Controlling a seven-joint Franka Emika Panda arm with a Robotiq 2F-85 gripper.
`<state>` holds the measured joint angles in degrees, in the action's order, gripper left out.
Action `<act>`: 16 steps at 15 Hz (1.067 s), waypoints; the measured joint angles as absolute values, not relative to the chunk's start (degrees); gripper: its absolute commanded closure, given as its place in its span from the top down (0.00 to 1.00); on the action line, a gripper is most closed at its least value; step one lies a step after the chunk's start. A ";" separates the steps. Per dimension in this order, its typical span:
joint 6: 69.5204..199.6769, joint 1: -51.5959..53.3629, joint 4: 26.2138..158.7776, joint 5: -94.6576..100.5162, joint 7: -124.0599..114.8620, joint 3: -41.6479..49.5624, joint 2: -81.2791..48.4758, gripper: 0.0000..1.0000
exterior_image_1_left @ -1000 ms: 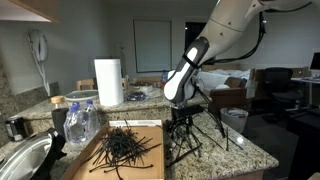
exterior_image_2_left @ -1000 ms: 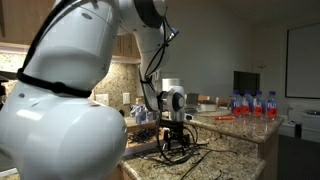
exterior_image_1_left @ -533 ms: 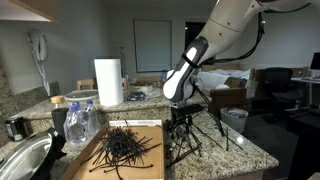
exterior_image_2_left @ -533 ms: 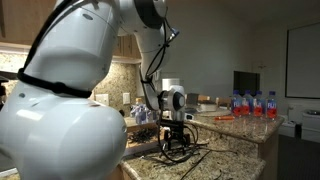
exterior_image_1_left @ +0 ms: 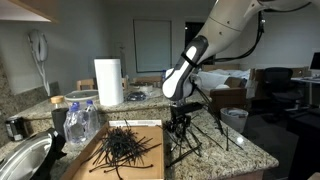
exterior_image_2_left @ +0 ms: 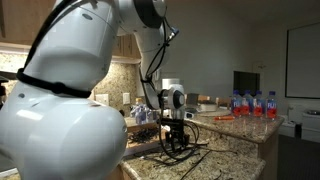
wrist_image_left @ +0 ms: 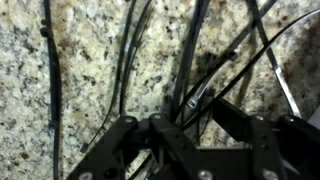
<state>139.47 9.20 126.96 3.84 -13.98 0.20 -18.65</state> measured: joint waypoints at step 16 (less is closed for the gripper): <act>139.03 9.12 126.81 4.17 -13.98 0.91 -17.62 0.09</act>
<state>139.03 9.12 126.81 4.17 -13.98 0.91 -17.62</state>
